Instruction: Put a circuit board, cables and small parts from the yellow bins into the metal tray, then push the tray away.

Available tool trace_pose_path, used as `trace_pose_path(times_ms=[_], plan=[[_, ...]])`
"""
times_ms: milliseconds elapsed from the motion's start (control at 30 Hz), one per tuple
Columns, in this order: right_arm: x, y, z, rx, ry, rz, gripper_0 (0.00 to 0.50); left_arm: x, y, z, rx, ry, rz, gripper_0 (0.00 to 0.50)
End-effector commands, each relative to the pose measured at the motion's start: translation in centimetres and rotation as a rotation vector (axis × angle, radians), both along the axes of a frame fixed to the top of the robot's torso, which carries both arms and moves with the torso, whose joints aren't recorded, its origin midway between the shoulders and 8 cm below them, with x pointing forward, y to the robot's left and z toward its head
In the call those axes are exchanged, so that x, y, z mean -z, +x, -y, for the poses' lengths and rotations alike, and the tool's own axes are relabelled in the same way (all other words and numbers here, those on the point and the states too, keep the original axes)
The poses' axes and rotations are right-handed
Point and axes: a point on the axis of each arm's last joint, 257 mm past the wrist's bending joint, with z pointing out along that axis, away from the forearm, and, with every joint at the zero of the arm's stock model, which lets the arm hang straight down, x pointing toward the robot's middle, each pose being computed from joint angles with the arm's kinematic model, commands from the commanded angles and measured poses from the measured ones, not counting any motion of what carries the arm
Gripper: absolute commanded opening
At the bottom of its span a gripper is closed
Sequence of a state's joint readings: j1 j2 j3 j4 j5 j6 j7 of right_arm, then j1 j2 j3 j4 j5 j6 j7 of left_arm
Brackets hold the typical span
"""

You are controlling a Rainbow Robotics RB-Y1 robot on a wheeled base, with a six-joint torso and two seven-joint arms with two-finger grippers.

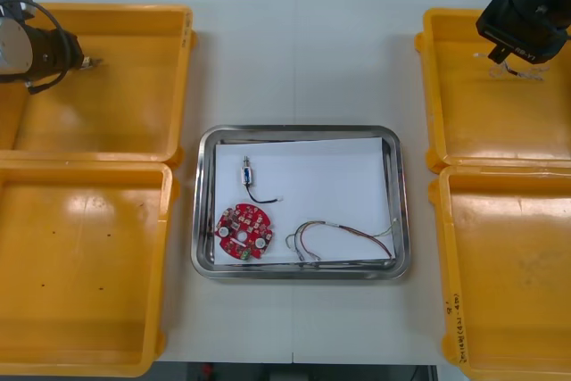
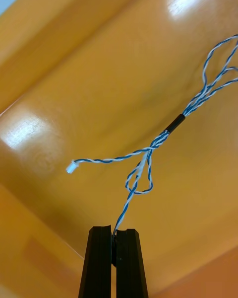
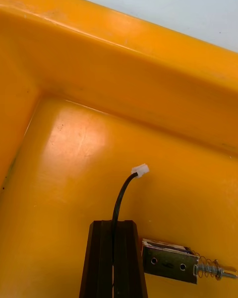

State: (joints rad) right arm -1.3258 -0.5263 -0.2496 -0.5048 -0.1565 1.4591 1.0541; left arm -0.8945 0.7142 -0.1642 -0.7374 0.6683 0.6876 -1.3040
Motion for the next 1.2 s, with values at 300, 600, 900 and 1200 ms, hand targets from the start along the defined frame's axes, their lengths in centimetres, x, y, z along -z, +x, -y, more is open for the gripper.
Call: trace_pose_path(times_ms=[300,600,900,1200], plan=[[-1.5,-3.3,3.2,-0.033,-0.054,0.013,0.0,-3.0,0.8,2.3,0.083,0.048,-0.005,0.0],[-1.6,-4.3,2.9,-0.03,-0.022,-0.01,0.0,-4.4,-0.6,2.9,0.09,0.033,-0.069,0.0],[-1.7,-5.9,3.4,-0.029,-0.047,-0.006,0.0,-3.8,-3.0,2.9,0.109,0.053,-0.14,0.0],[-0.4,-6.9,2.8,-0.027,-0.02,-0.006,0.0,-2.2,-6.0,2.8,0.145,0.08,-0.191,0.0]])
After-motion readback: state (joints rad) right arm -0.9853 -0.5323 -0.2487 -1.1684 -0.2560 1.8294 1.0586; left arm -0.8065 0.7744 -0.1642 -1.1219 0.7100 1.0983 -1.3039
